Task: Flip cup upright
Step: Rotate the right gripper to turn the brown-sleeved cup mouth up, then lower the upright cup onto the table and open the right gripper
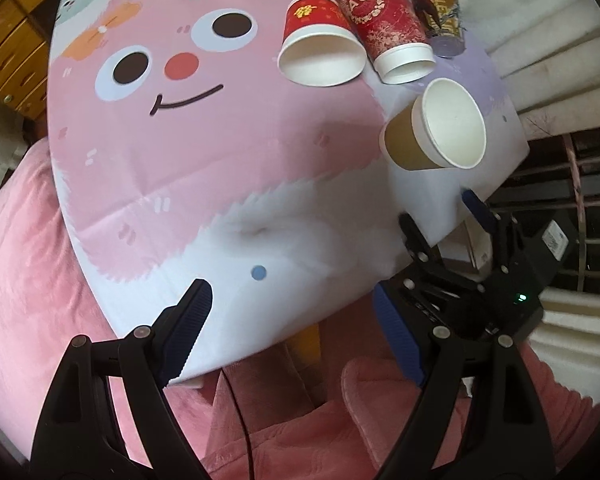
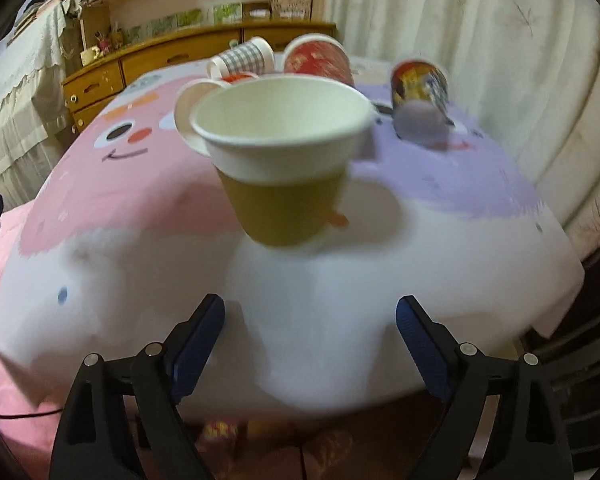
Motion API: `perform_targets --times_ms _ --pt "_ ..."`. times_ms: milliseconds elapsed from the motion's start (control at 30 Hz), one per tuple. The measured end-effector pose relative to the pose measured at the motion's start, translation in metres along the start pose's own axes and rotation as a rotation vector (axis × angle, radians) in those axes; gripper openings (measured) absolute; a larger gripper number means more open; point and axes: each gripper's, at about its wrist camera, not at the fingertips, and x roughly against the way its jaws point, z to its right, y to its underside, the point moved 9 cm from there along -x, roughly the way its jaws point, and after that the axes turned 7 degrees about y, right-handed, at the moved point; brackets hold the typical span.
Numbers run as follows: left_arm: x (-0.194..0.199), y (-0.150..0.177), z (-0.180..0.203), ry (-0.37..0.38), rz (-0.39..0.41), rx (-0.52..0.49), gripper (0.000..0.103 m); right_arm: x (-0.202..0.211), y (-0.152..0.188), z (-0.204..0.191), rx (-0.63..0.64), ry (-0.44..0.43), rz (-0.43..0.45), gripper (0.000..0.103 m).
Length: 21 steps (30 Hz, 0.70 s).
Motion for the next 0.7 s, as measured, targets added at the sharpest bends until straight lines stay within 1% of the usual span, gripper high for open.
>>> perform_targets --times_ms 100,167,233,267,333,400,433,500,533,600,667,700 --pt "-0.003 0.006 0.013 -0.007 0.008 0.056 0.081 0.003 0.009 0.02 0.022 -0.028 -0.067 0.091" --pt "-0.005 0.01 0.023 -0.006 0.007 0.091 0.081 0.003 0.013 0.036 0.025 -0.086 -0.129 0.091" --pt "-0.003 0.016 0.031 -0.006 0.02 0.155 0.081 0.003 0.018 0.052 0.021 -0.148 -0.208 0.091" --pt "-0.002 0.021 0.036 0.007 0.034 0.2 0.081 0.003 0.017 0.062 0.006 -0.157 -0.227 0.091" --pt "0.0 0.029 0.045 0.02 0.052 0.249 0.081 0.006 0.017 0.079 0.01 -0.201 -0.279 0.091" --pt "0.007 0.035 0.056 -0.014 0.088 0.27 0.081 0.01 0.014 0.098 0.031 -0.22 -0.332 0.091" --pt "0.013 0.036 0.063 -0.039 0.118 0.264 0.081 0.014 0.012 0.106 0.039 -0.228 -0.368 0.091" --pt "0.031 0.036 0.082 -0.079 0.206 0.238 0.081 0.027 0.003 0.122 0.024 -0.293 -0.431 0.092" --pt "0.041 0.036 0.093 -0.095 0.244 0.227 0.081 0.035 -0.002 0.131 0.006 -0.316 -0.447 0.095" --pt "0.061 0.033 0.111 -0.103 0.307 0.207 0.081 0.051 -0.015 0.15 -0.034 -0.317 -0.463 0.099" --pt "0.08 0.027 0.127 -0.1 0.371 0.207 0.081 0.067 -0.024 0.171 -0.048 -0.269 -0.494 0.101" --pt "0.09 0.023 0.132 -0.095 0.4 0.217 0.081 0.072 -0.028 0.175 -0.037 -0.262 -0.51 0.102"
